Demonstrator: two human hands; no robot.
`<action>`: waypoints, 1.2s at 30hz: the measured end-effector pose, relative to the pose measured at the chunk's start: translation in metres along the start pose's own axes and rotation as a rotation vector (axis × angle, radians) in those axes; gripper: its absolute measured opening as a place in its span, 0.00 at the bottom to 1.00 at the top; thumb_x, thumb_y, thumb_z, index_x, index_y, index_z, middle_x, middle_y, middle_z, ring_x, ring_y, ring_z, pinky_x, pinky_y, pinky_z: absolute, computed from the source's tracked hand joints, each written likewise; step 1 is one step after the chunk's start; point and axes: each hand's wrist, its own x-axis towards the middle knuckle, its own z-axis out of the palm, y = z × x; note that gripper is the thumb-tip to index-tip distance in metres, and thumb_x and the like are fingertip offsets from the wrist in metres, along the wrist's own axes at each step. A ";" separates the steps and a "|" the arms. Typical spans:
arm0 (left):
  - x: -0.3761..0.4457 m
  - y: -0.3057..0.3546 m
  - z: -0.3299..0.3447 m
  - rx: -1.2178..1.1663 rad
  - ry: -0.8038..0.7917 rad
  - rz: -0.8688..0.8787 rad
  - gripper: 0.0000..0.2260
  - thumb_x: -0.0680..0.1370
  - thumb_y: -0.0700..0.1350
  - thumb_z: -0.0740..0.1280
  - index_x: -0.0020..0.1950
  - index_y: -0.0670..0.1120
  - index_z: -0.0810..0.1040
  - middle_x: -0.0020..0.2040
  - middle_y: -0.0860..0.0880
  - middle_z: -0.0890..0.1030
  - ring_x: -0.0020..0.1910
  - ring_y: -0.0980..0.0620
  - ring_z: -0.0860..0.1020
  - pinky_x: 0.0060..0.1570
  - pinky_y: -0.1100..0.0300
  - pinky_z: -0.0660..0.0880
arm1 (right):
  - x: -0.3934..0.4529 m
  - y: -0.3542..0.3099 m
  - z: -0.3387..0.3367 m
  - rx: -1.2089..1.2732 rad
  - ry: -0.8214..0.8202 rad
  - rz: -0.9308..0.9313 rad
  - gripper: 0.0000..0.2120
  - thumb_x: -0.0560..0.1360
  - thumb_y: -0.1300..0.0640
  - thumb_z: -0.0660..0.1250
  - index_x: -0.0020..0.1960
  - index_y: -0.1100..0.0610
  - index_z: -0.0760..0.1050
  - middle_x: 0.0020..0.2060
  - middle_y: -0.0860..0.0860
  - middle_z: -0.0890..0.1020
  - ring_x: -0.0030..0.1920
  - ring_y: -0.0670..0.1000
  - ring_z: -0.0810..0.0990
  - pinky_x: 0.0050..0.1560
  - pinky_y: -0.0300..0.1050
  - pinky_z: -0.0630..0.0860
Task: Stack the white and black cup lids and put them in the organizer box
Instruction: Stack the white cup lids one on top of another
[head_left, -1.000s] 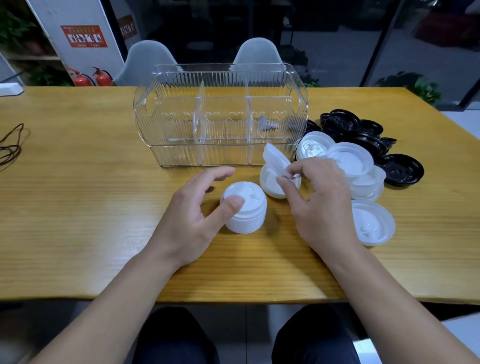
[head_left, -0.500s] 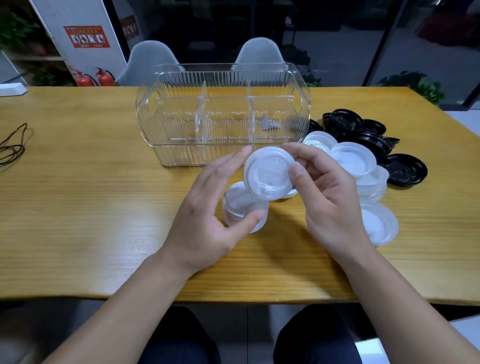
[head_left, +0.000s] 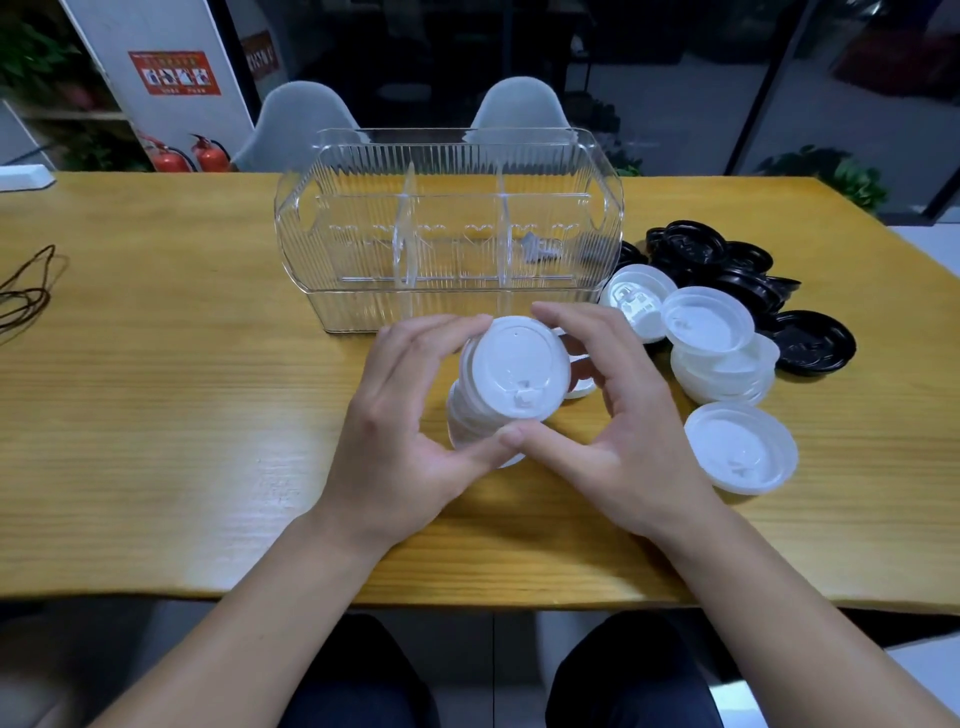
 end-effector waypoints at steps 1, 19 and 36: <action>0.000 -0.001 0.000 0.013 0.010 0.005 0.33 0.75 0.53 0.86 0.74 0.38 0.82 0.69 0.44 0.83 0.69 0.41 0.81 0.68 0.42 0.80 | 0.001 -0.001 0.001 -0.014 0.004 -0.021 0.37 0.74 0.43 0.82 0.77 0.55 0.76 0.70 0.52 0.77 0.70 0.56 0.79 0.61 0.47 0.80; -0.003 0.002 -0.013 -0.127 -0.072 -0.142 0.29 0.73 0.44 0.87 0.71 0.47 0.82 0.73 0.54 0.84 0.76 0.50 0.81 0.76 0.55 0.74 | 0.000 0.004 -0.001 0.227 0.035 0.071 0.40 0.75 0.61 0.84 0.82 0.58 0.69 0.70 0.52 0.83 0.74 0.56 0.82 0.74 0.59 0.79; -0.001 -0.008 -0.007 -0.113 -0.419 -0.408 0.56 0.71 0.58 0.89 0.90 0.66 0.57 0.70 0.67 0.81 0.71 0.65 0.80 0.76 0.57 0.75 | -0.002 0.012 0.000 -0.114 -0.258 0.049 0.23 0.84 0.54 0.76 0.77 0.53 0.79 0.78 0.42 0.78 0.80 0.41 0.73 0.81 0.49 0.71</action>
